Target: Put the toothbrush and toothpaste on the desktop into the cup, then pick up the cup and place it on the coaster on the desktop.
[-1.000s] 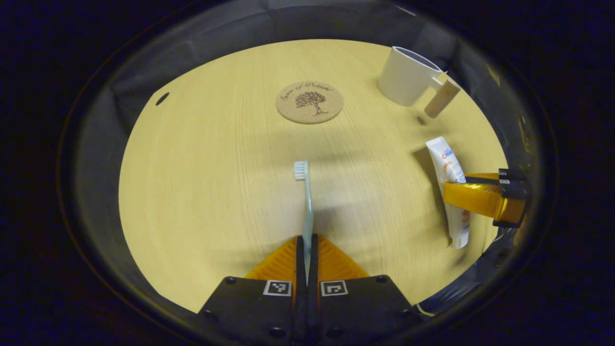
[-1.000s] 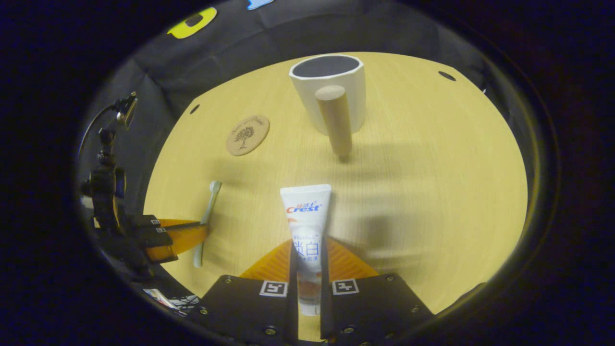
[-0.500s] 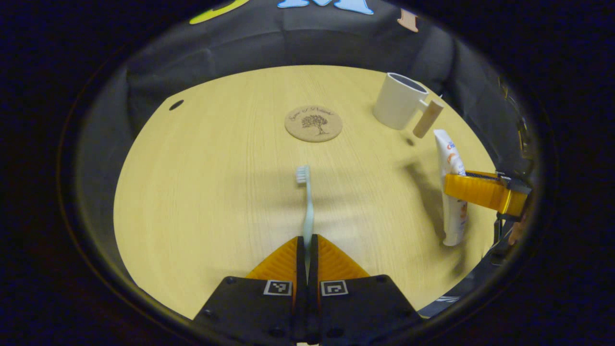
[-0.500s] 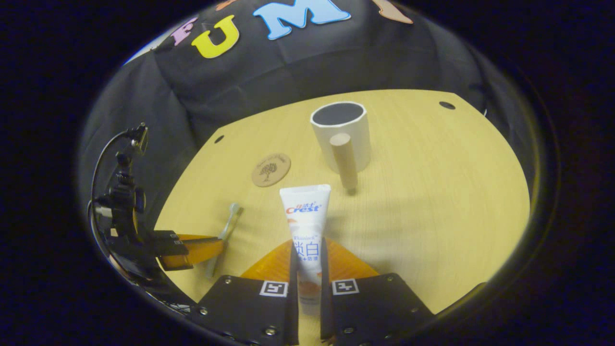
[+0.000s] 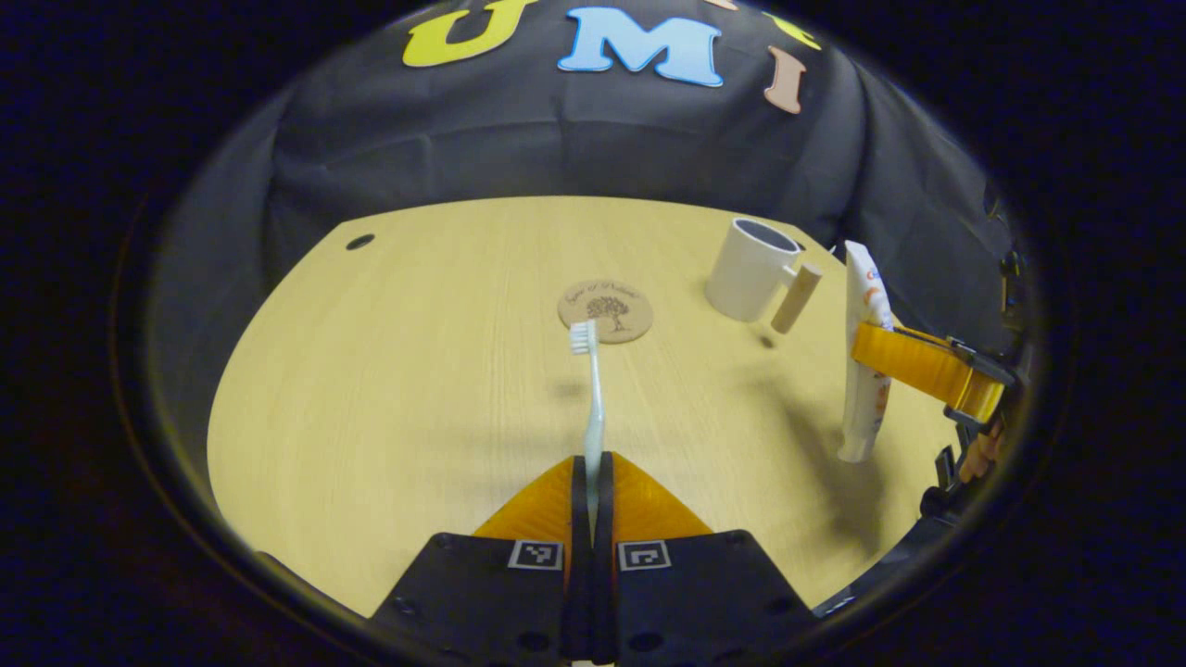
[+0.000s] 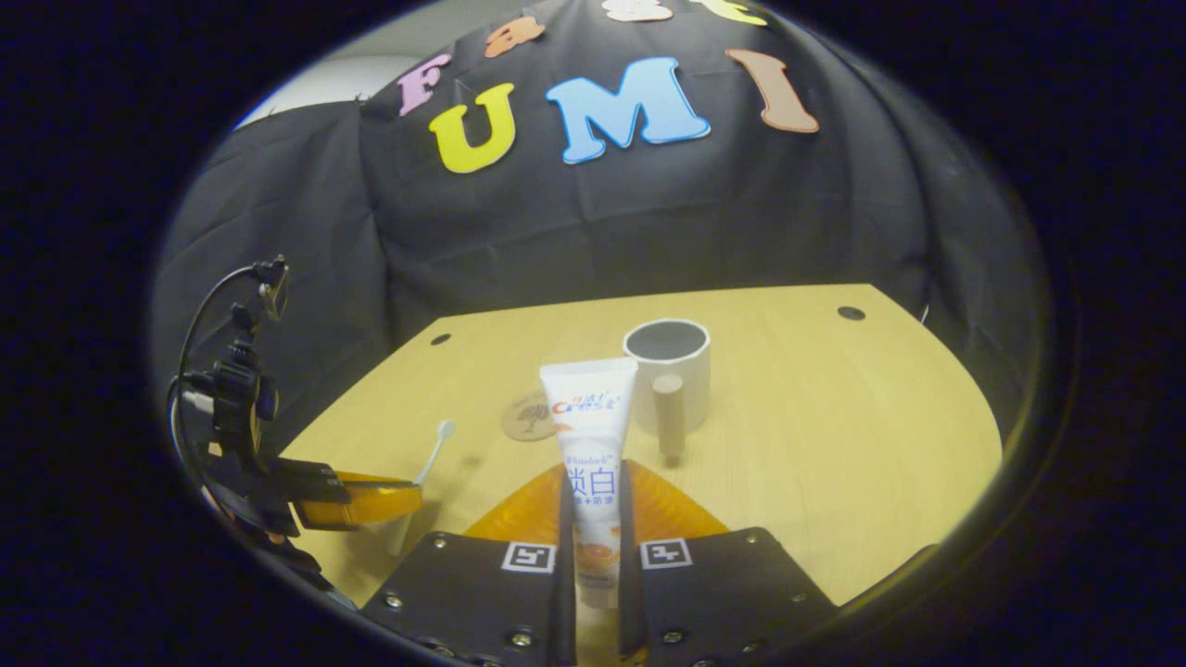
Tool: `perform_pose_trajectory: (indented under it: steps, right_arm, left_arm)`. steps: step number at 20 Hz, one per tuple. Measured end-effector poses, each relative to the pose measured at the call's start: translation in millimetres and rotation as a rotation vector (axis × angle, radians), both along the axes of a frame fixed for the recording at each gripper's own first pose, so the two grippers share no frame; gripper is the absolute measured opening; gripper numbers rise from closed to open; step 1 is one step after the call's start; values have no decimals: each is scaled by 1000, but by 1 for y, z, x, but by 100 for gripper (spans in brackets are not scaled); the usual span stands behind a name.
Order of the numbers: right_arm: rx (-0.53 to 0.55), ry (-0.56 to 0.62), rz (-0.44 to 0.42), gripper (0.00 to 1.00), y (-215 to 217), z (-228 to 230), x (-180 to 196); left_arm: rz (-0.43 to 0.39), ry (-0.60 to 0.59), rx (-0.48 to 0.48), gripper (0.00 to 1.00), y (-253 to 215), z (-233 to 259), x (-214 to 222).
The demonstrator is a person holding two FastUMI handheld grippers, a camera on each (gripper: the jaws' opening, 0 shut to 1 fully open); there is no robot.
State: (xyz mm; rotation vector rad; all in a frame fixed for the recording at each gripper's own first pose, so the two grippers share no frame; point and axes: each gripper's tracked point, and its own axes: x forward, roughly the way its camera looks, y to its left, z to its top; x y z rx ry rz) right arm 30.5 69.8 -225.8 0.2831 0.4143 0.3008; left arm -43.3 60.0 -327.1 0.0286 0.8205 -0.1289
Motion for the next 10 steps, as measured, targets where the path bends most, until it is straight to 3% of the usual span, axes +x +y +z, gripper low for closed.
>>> perform_pose_trajectory:
  steps: [10]
  right_arm:
    - [-15,-286,-53,19,-19,45,9]
  left_arm:
    - [-40,-298,-79,9,-29,64,41]
